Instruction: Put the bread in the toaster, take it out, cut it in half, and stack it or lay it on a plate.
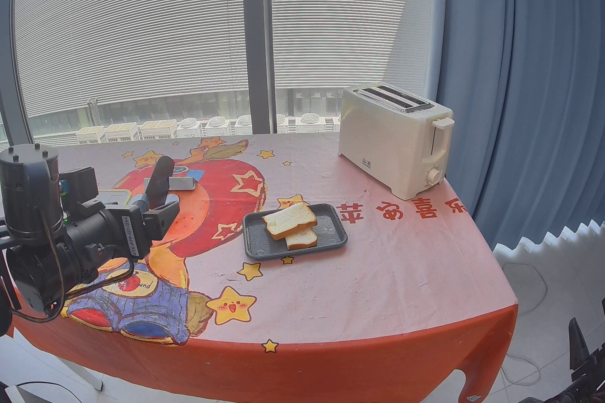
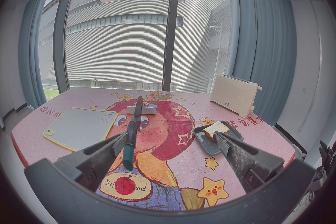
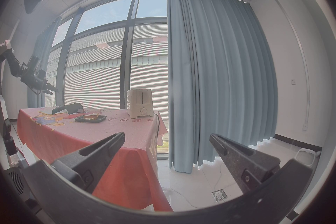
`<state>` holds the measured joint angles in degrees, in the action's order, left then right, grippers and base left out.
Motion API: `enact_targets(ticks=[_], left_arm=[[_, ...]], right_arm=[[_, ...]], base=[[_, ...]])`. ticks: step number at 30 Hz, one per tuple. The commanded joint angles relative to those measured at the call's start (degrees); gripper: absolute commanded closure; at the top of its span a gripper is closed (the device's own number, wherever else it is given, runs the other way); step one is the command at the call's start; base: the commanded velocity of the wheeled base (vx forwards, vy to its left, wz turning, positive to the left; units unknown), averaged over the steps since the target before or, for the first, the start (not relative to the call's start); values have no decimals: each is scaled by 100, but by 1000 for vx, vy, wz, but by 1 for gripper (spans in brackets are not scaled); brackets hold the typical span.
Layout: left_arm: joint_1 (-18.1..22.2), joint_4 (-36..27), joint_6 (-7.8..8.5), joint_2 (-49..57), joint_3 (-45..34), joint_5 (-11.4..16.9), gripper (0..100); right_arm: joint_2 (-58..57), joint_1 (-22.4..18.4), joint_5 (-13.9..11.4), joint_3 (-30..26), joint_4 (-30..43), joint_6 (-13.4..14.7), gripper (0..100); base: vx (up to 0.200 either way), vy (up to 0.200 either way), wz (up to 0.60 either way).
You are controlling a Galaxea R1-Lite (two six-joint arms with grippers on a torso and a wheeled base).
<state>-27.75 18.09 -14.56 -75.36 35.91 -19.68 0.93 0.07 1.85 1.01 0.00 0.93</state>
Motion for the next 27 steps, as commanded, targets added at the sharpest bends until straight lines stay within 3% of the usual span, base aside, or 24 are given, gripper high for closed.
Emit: enact_targets(ticks=[1,2,6,8,11,14,18,27], left_arm=[[6,1,41,48,-49,-10,0],[15,1,164,66,-58,-10,0],[59,-7,304,373,-102,-1,0],[147,-7,462,549,-120,-1,0],[314,-7,805,786,-155,8,0],[384,-7,1007,927,-252,-1,0],[384,-7,1403,1147,-418,-10,0],[384,-7,1464,1217,-445,-72,0]], right_arm=[[-93,1,-1,-92,0,4,0],[-93,1,-1,-92,0,4,0],[-93,1,-1,-92,0,4,0],[-93,1,-1,-92,0,4,0],[-93,1,-1,-92,0,4,0],[-93,1,-1,-92,0,4,0],[-93,1,-1,-92,0,4,0],[-93,1,-1,-92,0,4,0]], base=[[0,0,0],[0,0,0],[0,0,0],[0,0,0],[0,0,0],[0,0,0],[0,0,0],[0,0,0]])
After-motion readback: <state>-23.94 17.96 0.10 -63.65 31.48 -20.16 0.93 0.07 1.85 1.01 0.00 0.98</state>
